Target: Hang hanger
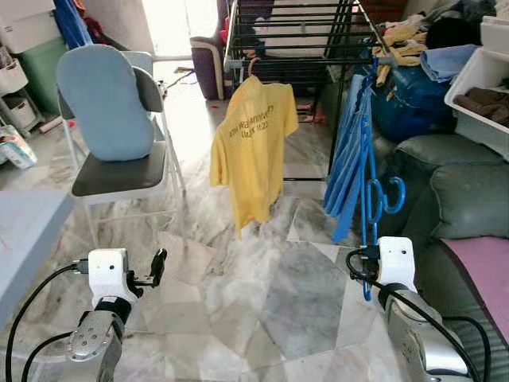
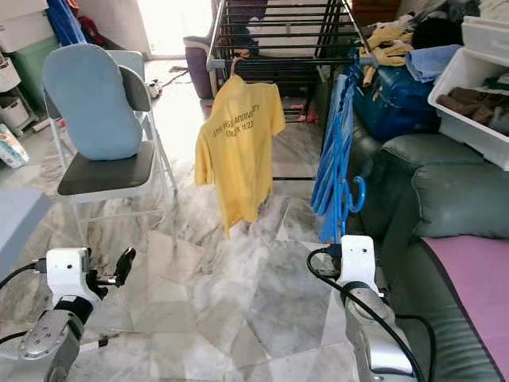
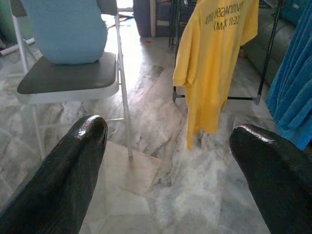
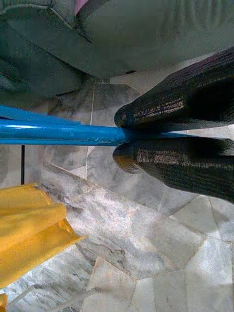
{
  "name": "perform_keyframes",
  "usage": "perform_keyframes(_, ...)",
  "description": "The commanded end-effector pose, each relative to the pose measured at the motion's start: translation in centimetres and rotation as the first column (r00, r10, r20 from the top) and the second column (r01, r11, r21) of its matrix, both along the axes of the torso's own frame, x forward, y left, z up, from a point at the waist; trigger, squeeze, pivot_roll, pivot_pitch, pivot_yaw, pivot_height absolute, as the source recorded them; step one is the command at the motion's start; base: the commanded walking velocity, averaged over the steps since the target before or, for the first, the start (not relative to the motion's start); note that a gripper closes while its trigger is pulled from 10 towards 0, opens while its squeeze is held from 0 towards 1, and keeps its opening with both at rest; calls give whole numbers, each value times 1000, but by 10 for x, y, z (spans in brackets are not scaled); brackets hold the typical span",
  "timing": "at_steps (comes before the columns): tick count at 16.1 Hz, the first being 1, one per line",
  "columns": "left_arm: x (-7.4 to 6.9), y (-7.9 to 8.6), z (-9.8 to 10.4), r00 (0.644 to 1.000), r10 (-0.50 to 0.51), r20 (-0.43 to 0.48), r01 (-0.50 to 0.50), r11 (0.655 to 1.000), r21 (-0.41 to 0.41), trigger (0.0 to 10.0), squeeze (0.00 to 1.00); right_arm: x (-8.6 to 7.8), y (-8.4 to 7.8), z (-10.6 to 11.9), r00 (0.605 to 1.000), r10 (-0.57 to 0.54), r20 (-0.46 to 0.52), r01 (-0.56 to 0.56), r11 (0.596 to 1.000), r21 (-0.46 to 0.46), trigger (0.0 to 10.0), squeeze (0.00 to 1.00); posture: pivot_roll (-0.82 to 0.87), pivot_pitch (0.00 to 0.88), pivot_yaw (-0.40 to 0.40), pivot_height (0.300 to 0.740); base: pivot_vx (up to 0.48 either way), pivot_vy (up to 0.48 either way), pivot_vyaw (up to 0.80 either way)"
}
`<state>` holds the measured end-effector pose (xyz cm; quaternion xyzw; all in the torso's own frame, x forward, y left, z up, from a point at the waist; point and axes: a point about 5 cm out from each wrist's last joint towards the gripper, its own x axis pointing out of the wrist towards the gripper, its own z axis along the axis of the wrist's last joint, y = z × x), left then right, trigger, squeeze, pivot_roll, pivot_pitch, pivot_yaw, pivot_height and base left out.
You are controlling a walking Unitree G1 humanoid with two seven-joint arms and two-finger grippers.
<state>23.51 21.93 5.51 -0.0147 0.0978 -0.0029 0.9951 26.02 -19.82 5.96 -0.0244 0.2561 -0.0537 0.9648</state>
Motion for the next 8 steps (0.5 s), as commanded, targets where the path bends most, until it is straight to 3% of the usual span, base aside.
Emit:
perform_keyframes(1, 3, 1, 1, 1000, -14, 6, 14, 1000, 16, 10000, 0, 3, 0, 6, 999, -3, 35, 3, 1000, -8, 10000, 0, -59, 0, 21, 740, 0, 0, 0)
perform_keyframes(8, 6, -4, 0, 994, -104, 11, 105, 993, -49, 10000, 0, 5, 0, 7, 999, -13, 37, 13, 1000, -1, 10000, 0, -59, 0, 16, 740, 0, 0, 0)
